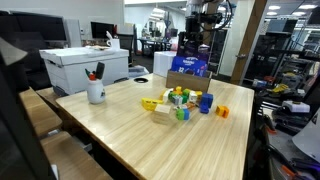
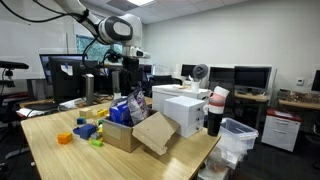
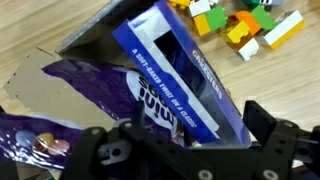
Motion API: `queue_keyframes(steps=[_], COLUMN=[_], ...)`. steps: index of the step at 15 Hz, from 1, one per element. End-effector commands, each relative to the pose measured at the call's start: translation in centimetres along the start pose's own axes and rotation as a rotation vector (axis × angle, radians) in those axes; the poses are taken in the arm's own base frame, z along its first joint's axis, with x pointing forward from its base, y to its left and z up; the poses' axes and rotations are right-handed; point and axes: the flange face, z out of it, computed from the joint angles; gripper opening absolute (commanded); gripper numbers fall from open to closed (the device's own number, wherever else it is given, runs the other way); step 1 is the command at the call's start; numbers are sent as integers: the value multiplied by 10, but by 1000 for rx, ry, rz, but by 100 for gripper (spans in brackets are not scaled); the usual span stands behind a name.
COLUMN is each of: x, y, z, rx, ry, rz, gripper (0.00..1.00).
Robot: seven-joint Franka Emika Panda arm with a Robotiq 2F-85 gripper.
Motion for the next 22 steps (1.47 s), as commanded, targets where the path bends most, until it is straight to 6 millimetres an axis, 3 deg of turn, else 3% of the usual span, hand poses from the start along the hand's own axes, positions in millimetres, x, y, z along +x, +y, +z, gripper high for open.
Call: queue_keyframes(steps=[1, 6, 15, 22], x=[23, 29, 14, 4], y=[9, 7, -10, -32], z=[-1, 1, -6, 14], rx=[4, -8, -18, -35], ry=[-1, -28, -135, -226], rz=[16, 24, 0, -72], gripper=[100, 100, 100, 100])
